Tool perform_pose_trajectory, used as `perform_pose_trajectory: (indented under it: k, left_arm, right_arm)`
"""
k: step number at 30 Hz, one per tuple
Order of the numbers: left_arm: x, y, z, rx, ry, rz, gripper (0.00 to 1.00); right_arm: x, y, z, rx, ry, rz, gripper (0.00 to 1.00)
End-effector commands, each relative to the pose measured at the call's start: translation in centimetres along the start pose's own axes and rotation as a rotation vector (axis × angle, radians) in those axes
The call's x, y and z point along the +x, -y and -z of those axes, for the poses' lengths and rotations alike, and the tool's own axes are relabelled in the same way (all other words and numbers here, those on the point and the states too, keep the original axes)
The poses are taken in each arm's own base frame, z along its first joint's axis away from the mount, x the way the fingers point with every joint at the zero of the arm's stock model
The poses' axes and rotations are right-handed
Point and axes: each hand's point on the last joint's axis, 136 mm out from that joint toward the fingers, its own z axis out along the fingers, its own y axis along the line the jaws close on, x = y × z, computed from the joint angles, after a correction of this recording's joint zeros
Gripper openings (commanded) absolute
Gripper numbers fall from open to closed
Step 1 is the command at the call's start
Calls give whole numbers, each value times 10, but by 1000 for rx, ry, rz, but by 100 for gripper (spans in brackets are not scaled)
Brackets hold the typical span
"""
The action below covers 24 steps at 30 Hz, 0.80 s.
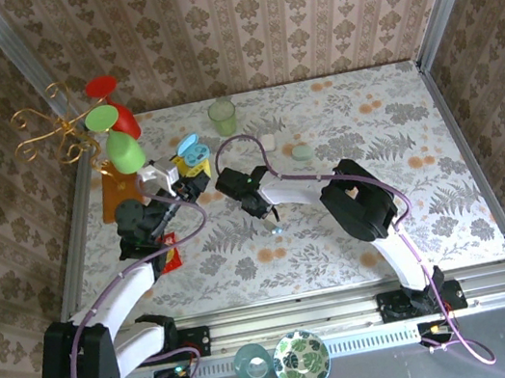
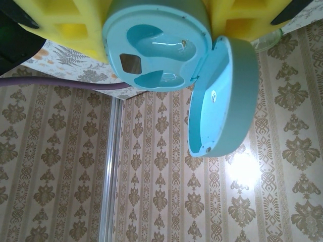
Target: Insert the wireless bluetooth earbuds into the charging case
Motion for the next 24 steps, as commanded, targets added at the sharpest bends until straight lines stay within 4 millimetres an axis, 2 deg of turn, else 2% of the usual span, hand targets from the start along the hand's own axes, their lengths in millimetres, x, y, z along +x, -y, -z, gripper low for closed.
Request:
perform_pose_trajectory:
  k: [1, 7, 13, 17, 24]
  left_arm:
    - [2, 1, 0, 12, 4, -5, 26]
    - [5, 4, -1, 29, -6, 1, 27]
    - [9, 11, -8, 64, -14, 3, 27]
    - [15, 19, -15, 97, -29, 6, 27]
    - [24, 37, -27, 189, -57, 30, 27]
  right_arm:
    - [-10, 22, 25, -11, 59, -139, 21]
    - [-7, 41, 47, -226, 119, -437, 21]
    - [-8, 54, 74, -607, 183, -748, 21]
    - [-3, 62, 89, -753, 204, -830, 21]
    - [6, 74, 107, -907, 244, -918, 20]
